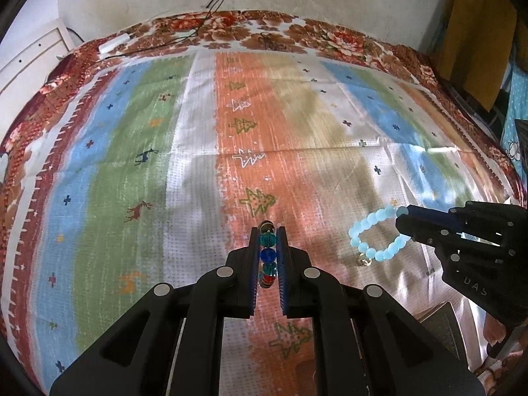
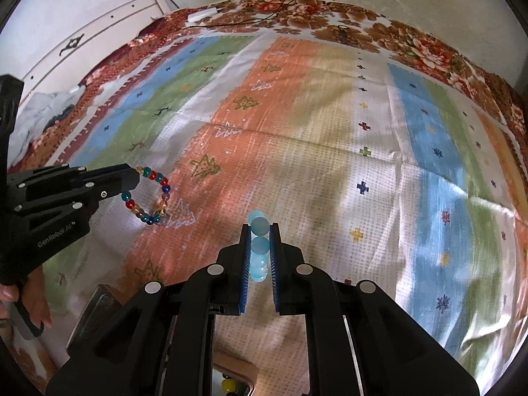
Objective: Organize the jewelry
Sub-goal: 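Lift multicolour bracelet with left tool while right tool carries light blue bracelet toward tin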
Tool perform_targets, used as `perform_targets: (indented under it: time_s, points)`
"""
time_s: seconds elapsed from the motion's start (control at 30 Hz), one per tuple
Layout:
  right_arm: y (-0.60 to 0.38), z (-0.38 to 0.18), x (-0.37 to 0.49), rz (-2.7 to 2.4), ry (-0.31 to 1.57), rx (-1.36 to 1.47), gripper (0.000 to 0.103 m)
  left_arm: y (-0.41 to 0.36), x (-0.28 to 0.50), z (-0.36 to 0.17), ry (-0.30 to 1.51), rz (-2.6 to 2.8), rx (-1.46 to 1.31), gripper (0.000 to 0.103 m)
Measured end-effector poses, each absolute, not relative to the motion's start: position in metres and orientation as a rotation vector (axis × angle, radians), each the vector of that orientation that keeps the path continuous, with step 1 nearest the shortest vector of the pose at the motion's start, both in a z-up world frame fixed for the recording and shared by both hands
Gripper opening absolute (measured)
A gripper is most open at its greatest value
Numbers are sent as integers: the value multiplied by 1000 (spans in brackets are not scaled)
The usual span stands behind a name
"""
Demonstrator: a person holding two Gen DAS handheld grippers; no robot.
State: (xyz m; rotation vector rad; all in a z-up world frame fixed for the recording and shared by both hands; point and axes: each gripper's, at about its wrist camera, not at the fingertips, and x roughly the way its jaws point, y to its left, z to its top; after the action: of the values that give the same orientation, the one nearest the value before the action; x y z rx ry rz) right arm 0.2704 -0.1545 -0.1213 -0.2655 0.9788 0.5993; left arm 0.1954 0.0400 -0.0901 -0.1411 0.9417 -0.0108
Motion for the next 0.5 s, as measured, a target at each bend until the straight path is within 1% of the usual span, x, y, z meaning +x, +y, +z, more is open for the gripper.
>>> perform_targets:
  time_s: [0.33, 0.5]
  points:
    - [-166, -107, 261, 562, 939, -218, 12, 38, 185, -76, 864, 13, -139, 9]
    - [-169, -100, 253, 571, 924, -208, 12, 35, 181, -73, 854, 1, -137, 9]
